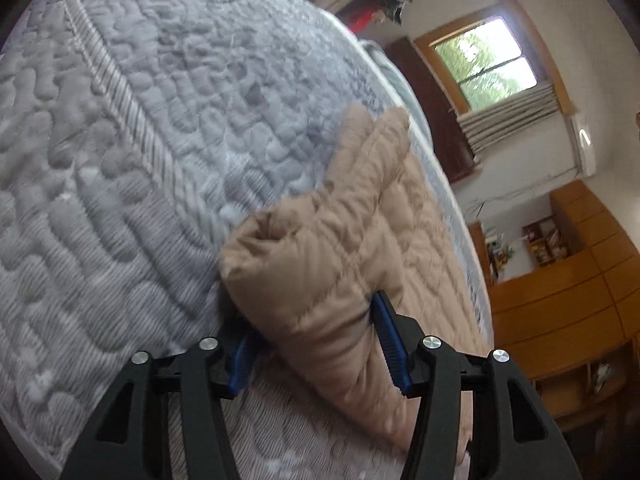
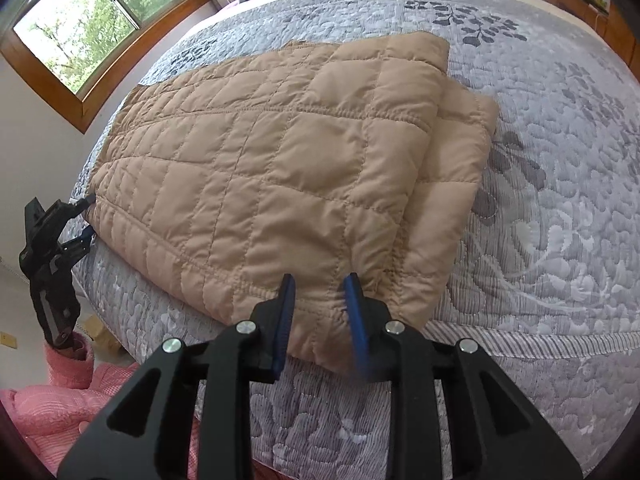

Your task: Fold large clothes

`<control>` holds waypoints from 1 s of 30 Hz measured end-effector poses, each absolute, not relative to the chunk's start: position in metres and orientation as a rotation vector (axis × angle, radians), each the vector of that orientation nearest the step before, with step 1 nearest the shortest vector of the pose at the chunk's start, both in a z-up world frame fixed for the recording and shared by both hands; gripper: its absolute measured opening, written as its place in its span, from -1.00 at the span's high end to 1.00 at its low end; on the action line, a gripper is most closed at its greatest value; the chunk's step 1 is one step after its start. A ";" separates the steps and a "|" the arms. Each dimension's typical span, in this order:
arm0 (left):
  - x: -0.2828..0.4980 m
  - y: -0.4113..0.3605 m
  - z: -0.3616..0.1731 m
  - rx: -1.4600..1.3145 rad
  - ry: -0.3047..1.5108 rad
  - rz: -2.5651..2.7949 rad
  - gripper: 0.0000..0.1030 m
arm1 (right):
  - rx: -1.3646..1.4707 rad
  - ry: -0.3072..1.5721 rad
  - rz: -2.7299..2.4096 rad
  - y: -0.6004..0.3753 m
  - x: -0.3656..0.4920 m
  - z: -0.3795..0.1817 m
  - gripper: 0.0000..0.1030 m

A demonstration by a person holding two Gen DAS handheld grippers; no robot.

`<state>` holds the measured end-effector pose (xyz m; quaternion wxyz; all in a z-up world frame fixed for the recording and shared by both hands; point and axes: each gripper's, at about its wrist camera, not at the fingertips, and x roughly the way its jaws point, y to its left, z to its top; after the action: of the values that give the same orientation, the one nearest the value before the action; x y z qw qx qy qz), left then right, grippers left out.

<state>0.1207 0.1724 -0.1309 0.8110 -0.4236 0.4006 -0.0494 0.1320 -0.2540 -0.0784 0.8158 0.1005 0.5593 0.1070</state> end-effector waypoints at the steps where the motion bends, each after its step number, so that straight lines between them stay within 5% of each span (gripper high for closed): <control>1: 0.122 0.174 -0.132 -0.923 0.845 -0.101 -0.06 | 0.220 1.197 0.231 -0.255 0.133 -0.080 0.49; 3: 0.124 0.178 -0.133 -0.959 0.827 -0.098 0.06 | 0.231 1.204 0.234 -0.256 0.134 -0.081 0.49; 6: 0.124 0.178 -0.130 -0.966 0.813 -0.110 0.57 | 0.239 1.215 0.235 -0.258 0.137 -0.081 0.50; 8: 0.121 0.177 -0.126 -0.956 0.802 -0.108 0.68 | 0.241 1.224 0.231 -0.258 0.137 -0.081 0.51; 30: 0.133 0.180 -0.154 -0.910 0.866 -0.151 0.67 | 0.258 1.234 0.209 -0.259 0.144 -0.097 0.55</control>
<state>0.1328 0.1797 -0.1542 0.8065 -0.4253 0.4045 -0.0705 0.1443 -0.2588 -0.0971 0.8027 0.1204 0.5759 0.0977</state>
